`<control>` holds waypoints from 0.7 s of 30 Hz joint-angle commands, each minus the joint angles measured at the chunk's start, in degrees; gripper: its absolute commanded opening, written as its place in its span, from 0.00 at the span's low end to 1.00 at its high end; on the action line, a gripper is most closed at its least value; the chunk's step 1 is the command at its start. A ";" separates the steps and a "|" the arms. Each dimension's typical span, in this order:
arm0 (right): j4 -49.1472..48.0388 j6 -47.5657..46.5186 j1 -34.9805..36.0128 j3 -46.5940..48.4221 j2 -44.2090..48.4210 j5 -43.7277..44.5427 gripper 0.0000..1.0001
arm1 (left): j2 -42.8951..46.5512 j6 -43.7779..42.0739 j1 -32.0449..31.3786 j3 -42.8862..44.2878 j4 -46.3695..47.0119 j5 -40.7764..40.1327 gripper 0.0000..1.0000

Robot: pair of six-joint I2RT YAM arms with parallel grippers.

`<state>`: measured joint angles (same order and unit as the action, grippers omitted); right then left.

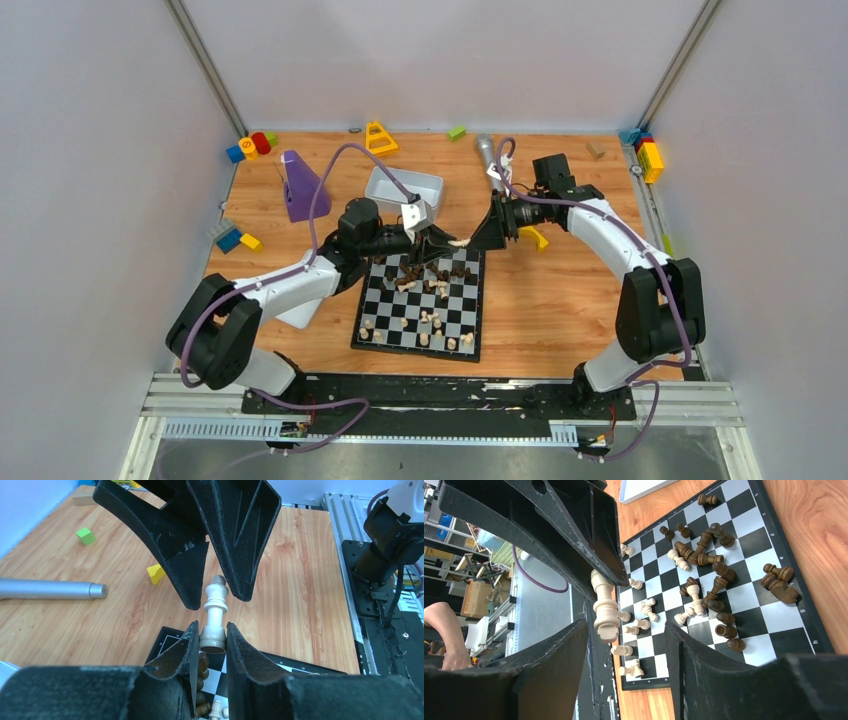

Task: Set up the chess pieces on the board
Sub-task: Place the chess piece on the chessboard.

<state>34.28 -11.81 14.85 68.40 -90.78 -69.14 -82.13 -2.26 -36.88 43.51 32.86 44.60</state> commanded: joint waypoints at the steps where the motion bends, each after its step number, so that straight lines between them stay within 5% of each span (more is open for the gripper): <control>1: -2.77 0.63 0.95 1.67 -0.35 -2.88 0.57 | -0.69 1.91 -0.16 0.26 3.75 1.68 0.00; 12: -2.71 0.57 1.39 2.03 -0.45 -2.90 0.34 | -1.75 0.99 -0.22 0.74 2.57 1.55 0.00; 16: -2.54 0.32 1.35 1.91 -0.15 -2.50 0.18 | -1.74 0.68 -0.16 0.72 2.16 0.85 0.01; 18: -2.24 -0.10 1.33 2.02 0.39 -1.34 0.10 | -1.50 0.11 -0.20 0.86 1.34 0.29 0.13; 21: 0.09 -2.29 1.32 3.49 1.84 2.56 0.00 | -0.60 -3.94 -0.13 2.15 -4.77 -1.71 0.49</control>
<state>33.65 -10.83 15.97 68.73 -91.07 -69.25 -83.81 -2.04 -36.99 43.53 33.15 44.88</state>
